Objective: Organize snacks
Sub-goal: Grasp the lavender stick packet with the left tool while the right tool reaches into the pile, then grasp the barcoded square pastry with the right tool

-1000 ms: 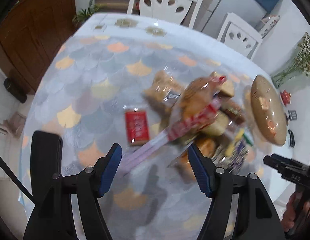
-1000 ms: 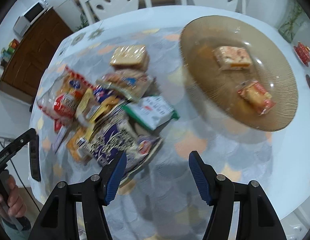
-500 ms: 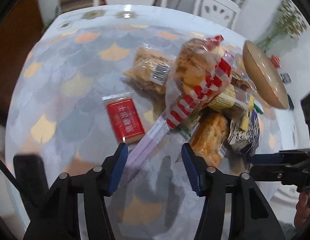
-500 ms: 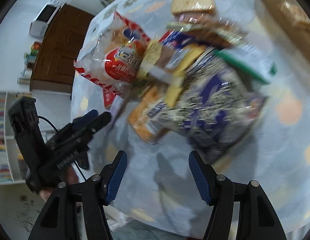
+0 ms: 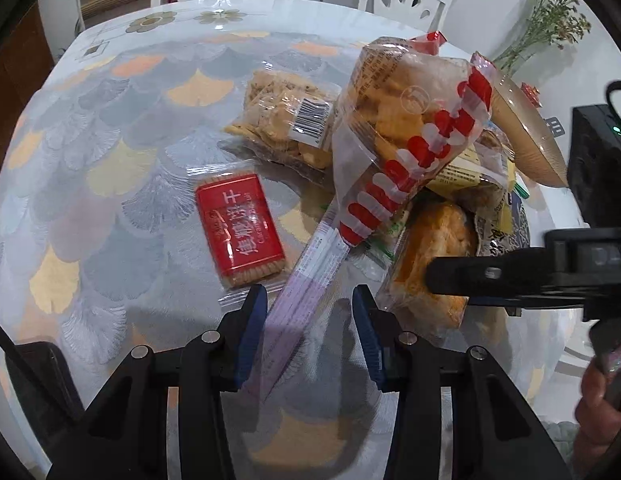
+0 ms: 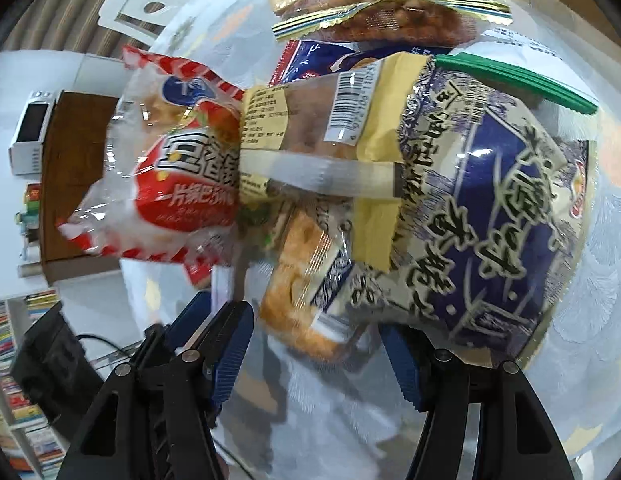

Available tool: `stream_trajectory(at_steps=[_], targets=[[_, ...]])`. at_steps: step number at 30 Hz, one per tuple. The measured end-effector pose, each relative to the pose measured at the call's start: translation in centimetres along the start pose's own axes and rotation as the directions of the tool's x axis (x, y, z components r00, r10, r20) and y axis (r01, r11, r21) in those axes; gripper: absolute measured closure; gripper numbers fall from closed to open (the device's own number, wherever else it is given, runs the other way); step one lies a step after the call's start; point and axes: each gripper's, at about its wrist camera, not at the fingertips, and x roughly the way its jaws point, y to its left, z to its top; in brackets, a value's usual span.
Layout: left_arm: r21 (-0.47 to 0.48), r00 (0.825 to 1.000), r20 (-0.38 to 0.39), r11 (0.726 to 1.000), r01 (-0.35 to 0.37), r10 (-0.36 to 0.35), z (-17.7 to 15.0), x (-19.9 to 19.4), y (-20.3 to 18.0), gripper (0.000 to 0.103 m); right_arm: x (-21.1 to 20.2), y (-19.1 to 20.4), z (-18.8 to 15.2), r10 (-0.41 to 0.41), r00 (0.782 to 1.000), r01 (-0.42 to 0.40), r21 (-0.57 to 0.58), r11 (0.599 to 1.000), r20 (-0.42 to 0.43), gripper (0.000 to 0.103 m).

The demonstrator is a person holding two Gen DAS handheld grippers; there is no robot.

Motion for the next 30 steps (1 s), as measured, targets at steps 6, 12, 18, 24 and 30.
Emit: stream_trajectory(at_steps=[6,12,18,24,30], targets=[[0.018,1.000,0.001,1.000,-0.023,0.023,-0.5,0.5,-0.3,0.073,1.3,1.4,0.1,-0.065,0.997,0.065,-0.016,0.998,0.045,0.042],[0.038,0.998,0.013,0.997,-0.065,0.065,-1.3,0.4,-0.8,0.087,1.6,2.5,-0.6,-0.087,0.995,0.091,-0.084,0.992,0.052,0.048],[0.009,0.998,-0.002,0.998,-0.058,0.058,-3.2,-0.6,-1.0,0.087,0.8,1.2,-2.2,-0.097,0.995,0.092,-0.218,0.972,-0.011,0.049],[-0.040,0.999,-0.028,0.998,-0.048,0.047,-6.3,-1.8,-0.7,0.087,0.8,1.7,-6.0,-0.176,0.983,0.122,-0.500,0.858,-0.061,0.050],[-0.046,0.998,-0.048,0.998,-0.041,0.039,-8.4,-2.4,-1.5,0.087,0.1,1.4,-9.5,-0.287,0.958,0.206,-0.721,0.661,0.010,0.050]])
